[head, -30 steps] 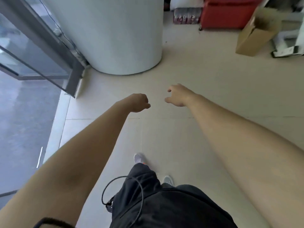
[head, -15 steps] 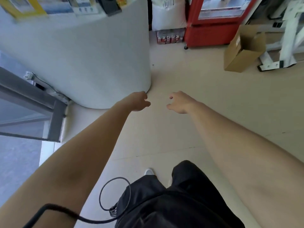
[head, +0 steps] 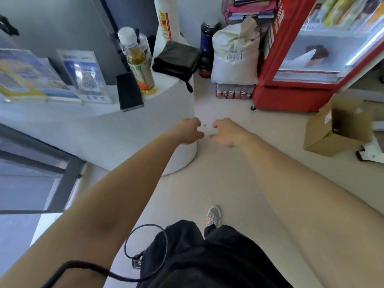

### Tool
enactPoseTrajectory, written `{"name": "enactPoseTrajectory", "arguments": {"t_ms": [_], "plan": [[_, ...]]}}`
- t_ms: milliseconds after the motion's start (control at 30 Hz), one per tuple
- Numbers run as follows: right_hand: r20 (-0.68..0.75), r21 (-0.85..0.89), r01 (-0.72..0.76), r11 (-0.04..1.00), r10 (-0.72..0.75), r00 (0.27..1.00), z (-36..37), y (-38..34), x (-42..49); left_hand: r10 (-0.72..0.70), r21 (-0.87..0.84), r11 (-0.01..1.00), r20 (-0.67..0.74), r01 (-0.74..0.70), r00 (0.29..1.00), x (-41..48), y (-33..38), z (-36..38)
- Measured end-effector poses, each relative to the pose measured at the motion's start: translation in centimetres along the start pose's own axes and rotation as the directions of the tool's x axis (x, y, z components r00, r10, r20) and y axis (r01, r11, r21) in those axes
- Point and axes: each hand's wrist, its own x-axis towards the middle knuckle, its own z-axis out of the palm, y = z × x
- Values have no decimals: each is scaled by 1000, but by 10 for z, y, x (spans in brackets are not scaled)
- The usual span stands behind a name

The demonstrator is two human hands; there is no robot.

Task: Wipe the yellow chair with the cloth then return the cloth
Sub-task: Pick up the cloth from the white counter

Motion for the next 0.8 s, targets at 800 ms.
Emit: {"name": "enactPoseTrajectory", "arguments": {"t_ms": [800], "plan": [[-11, 184, 328, 927, -332, 943, -170, -68, 290, -586, -254, 794, -561, 552, 585, 199, -7, -148]]}}
